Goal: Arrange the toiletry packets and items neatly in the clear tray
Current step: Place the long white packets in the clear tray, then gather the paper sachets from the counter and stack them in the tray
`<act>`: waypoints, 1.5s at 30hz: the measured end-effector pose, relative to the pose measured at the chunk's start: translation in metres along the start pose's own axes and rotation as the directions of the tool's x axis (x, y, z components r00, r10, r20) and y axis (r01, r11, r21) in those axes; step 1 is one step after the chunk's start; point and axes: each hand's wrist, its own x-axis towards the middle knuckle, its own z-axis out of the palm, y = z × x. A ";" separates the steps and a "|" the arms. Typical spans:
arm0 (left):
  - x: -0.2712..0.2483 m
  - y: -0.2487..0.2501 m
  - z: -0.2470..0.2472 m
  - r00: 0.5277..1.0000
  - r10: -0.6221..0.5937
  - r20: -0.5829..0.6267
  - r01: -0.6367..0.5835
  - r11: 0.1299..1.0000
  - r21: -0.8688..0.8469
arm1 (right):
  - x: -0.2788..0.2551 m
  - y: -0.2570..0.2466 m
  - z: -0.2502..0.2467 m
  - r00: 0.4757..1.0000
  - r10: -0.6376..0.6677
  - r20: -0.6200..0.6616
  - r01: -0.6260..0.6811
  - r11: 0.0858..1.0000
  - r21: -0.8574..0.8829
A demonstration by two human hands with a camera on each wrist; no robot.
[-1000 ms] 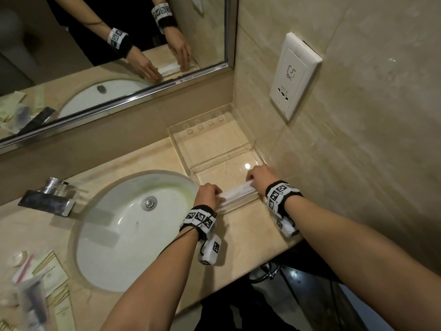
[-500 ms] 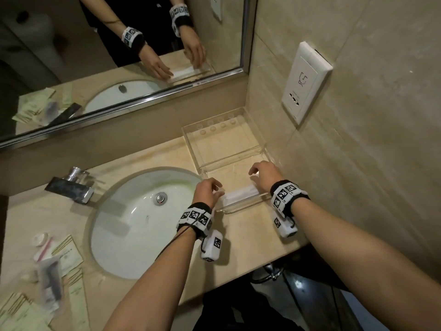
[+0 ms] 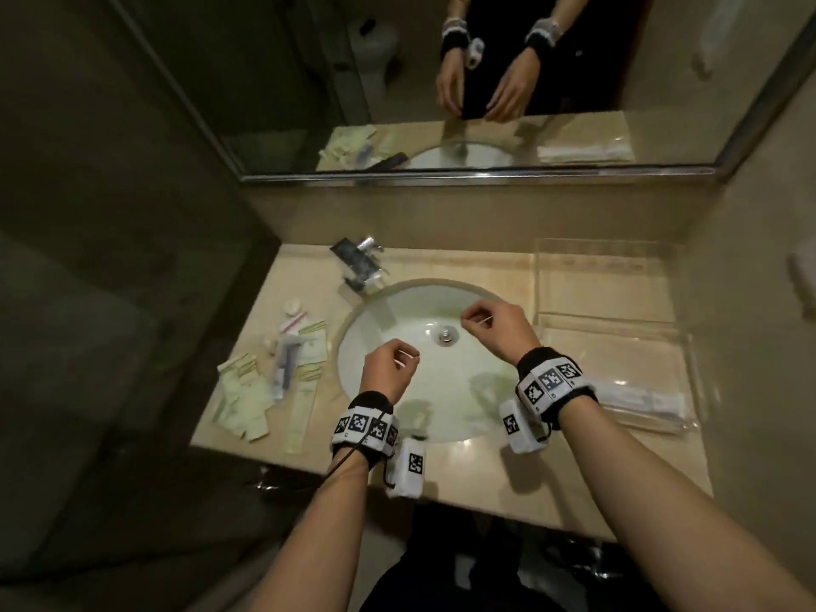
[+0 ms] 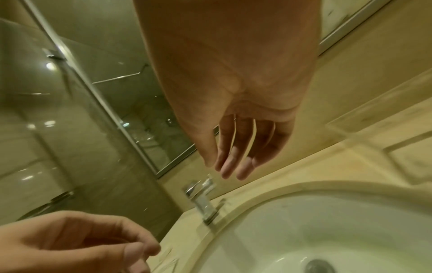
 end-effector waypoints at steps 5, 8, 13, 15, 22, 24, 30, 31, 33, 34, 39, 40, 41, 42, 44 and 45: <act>-0.018 -0.059 -0.062 0.979 -0.167 -0.119 0.166 0.986 -0.023 | 0.007 -0.051 0.068 0.983 -0.073 0.171 0.077 0.997 -0.016; -0.024 -0.094 -0.094 0.955 -0.247 -0.165 0.243 0.969 -0.043 | 0.011 -0.076 0.111 0.962 -0.111 0.248 0.120 0.992 -0.024; -0.020 -0.158 -0.137 0.906 -0.362 -0.218 0.349 0.932 -0.096 | 0.024 -0.107 0.183 0.931 -0.109 0.347 0.144 0.986 -0.078; -0.015 -0.183 -0.151 0.891 -0.398 -0.219 0.384 0.917 -0.108 | 0.030 -0.116 0.211 0.924 -0.092 0.372 0.139 0.985 -0.101; 0.015 -0.237 -0.177 0.865 -0.478 -0.151 0.459 0.877 -0.145 | 0.050 -0.124 0.291 0.920 0.095 0.380 -0.024 0.982 -0.187; 0.027 -0.242 -0.177 0.875 -0.468 -0.122 0.451 0.881 -0.143 | 0.055 -0.121 0.305 0.926 0.159 0.342 -0.094 0.976 -0.198; 0.064 -0.247 -0.172 0.927 -0.366 -0.081 0.359 0.929 -0.090 | 0.078 -0.116 0.328 0.933 0.289 0.214 -0.243 0.946 -0.216; 0.071 -0.246 -0.171 0.929 -0.359 -0.085 0.351 0.931 -0.095 | 0.082 -0.116 0.330 0.938 0.302 0.172 -0.257 0.936 -0.241; 0.082 -0.244 -0.170 0.931 -0.358 -0.079 0.349 0.932 -0.100 | 0.090 -0.118 0.333 0.940 0.327 0.095 -0.289 0.913 -0.287; 0.087 -0.243 -0.169 0.930 -0.360 -0.070 0.352 0.930 -0.101 | 0.093 -0.119 0.334 0.939 0.336 0.072 -0.303 0.907 -0.291; 0.104 -0.243 -0.165 0.922 -0.386 -0.030 0.381 0.920 -0.095 | 0.105 -0.119 0.338 0.916 0.396 0.066 -0.355 0.876 -0.327; 0.106 -0.243 -0.164 0.921 -0.389 -0.025 0.385 0.919 -0.084 | 0.107 -0.118 0.339 0.909 0.412 0.067 -0.368 0.867 -0.337; 0.109 -0.243 -0.163 0.920 -0.392 -0.019 0.389 0.918 -0.081 | 0.108 -0.117 0.340 0.904 0.423 0.065 -0.380 0.862 -0.336; 0.111 -0.244 -0.163 0.920 -0.393 -0.015 0.390 0.917 -0.082 | 0.110 -0.117 0.341 0.900 0.431 0.063 -0.390 0.861 -0.326; 0.113 -0.244 -0.162 0.920 -0.392 -0.013 0.390 0.917 -0.089 | 0.114 -0.117 0.341 0.899 0.429 0.086 -0.381 0.864 -0.329; 0.114 -0.246 -0.162 0.919 -0.394 -0.018 0.391 0.916 -0.090 | 0.115 -0.117 0.339 0.899 0.426 0.102 -0.372 0.866 -0.334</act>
